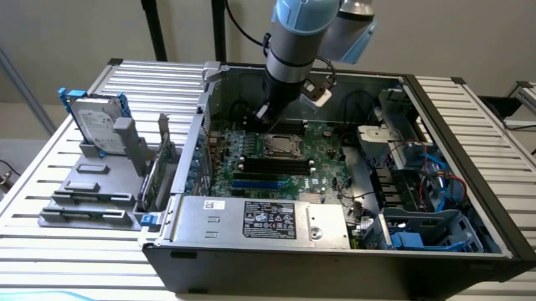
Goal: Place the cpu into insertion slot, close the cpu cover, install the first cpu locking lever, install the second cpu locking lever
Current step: 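Install the first cpu locking lever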
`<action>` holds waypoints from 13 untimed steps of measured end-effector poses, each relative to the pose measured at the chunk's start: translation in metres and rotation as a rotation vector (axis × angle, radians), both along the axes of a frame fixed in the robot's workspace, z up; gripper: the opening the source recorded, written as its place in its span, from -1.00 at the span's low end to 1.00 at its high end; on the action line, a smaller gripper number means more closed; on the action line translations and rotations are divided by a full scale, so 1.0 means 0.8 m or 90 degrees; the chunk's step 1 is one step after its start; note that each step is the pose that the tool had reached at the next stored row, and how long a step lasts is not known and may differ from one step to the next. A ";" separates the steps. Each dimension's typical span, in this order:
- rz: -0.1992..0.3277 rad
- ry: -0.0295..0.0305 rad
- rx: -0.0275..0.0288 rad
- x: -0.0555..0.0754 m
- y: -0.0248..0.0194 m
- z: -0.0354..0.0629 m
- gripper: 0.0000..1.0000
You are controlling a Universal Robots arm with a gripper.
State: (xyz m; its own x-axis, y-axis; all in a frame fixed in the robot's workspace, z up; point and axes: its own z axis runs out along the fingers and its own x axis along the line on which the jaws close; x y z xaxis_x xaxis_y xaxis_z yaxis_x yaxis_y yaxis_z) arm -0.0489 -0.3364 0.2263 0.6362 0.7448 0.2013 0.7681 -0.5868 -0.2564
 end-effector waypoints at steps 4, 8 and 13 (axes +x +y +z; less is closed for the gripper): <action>0.000 0.0000 0.0000 -0.007 -0.0005 0.000 -0.79; 0.001 0.0000 0.0000 -0.013 -0.0007 0.000 -0.79; 0.001 -0.0002 0.0000 -0.014 -0.0011 -0.001 -0.79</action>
State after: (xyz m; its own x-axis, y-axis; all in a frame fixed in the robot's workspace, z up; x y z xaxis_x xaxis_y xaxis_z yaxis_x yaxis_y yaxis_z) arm -0.0605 -0.3373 0.2254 0.6347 0.7460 0.2016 0.7693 -0.5852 -0.2562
